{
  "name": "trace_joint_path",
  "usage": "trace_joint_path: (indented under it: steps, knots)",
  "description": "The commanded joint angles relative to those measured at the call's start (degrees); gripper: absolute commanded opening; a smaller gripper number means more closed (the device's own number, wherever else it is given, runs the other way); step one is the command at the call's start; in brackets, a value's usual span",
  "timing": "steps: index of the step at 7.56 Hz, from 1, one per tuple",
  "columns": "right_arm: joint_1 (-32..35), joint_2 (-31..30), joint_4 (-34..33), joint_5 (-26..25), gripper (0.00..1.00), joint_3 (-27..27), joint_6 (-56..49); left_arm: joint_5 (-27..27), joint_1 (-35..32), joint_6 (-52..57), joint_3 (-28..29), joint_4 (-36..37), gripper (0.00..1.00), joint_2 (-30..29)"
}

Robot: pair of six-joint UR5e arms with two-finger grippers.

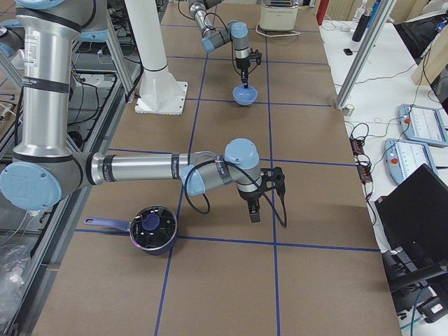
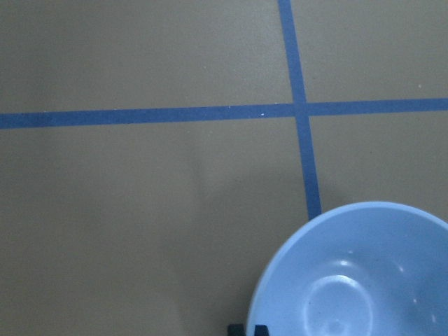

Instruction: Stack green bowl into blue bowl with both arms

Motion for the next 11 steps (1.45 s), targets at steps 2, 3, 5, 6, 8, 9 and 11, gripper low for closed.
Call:
trace_joint_path:
  steps: [2,3,5,6,8,9,11]
  knots:
    - [-0.5,0.0,-0.3,2.9,1.0,2.7,1.7,-0.4,-1.8,1.9,-3.6,2.0,0.99,0.4]
    - [-1.5,-0.7,-0.3,3.9,1.0,5.7,7.4,-5.3,-5.8,9.4,-8.0,9.0,0.99,0.8]
    - [-7.8,-3.8,-0.4,2.9,1.0,13.0,16.5,-14.5,-16.6,22.4,-16.6,14.5,0.99,8.3]
    - [-10.5,-5.8,-0.4,2.1,1.0,16.7,19.4,-19.1,-22.4,26.6,-18.0,14.9,0.99,11.8]
    - [-17.8,-10.6,-0.4,-2.9,1.0,22.3,24.6,-25.6,-33.9,44.7,-19.0,15.7,0.99,19.9]
    - [-20.3,-12.6,-0.3,-4.4,1.0,23.4,25.1,-28.3,-40.6,52.7,-19.0,16.4,0.99,23.6]
    - [-24.8,-14.0,0.0,-4.9,1.0,24.0,25.3,-29.3,-51.6,68.1,-19.3,20.8,0.99,28.7]
